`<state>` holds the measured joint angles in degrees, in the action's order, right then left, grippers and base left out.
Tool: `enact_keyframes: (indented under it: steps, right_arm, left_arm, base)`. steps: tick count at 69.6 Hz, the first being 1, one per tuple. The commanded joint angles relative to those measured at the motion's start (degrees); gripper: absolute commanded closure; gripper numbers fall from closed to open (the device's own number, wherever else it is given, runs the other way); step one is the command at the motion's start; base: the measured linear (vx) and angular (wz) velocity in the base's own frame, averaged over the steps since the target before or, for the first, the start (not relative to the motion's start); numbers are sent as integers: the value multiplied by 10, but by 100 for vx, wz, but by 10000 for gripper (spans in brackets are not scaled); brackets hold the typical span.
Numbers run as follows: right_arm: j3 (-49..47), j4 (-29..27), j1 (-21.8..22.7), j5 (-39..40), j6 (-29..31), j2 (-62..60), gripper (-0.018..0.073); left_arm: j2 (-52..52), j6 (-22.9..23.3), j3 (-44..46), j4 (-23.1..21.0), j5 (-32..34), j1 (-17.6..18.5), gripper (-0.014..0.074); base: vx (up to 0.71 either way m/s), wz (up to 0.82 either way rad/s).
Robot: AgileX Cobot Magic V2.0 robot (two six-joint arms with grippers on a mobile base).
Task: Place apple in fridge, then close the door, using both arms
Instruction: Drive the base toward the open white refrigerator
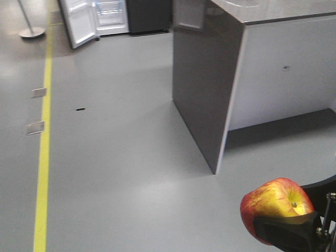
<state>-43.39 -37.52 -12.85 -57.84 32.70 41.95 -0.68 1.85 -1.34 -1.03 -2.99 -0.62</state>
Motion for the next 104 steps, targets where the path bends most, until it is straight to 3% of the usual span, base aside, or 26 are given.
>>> enact_keyframes:
  steps: [1,52,104]
  right_arm:
    - [-16,-25,2,24,2,-2,242]
    - [-16,-25,2,24,2,-2,242]
    - [-16,-25,2,24,2,-2,242]
  left_arm:
    - [-8,2,-7,-3,41,1,603]
    - [-8,2,-7,-3,41,1,603]
    - [-8,2,-7,-3,41,1,603]
  base:
    - [7,44]
    - [11,34]
    - [21,9]
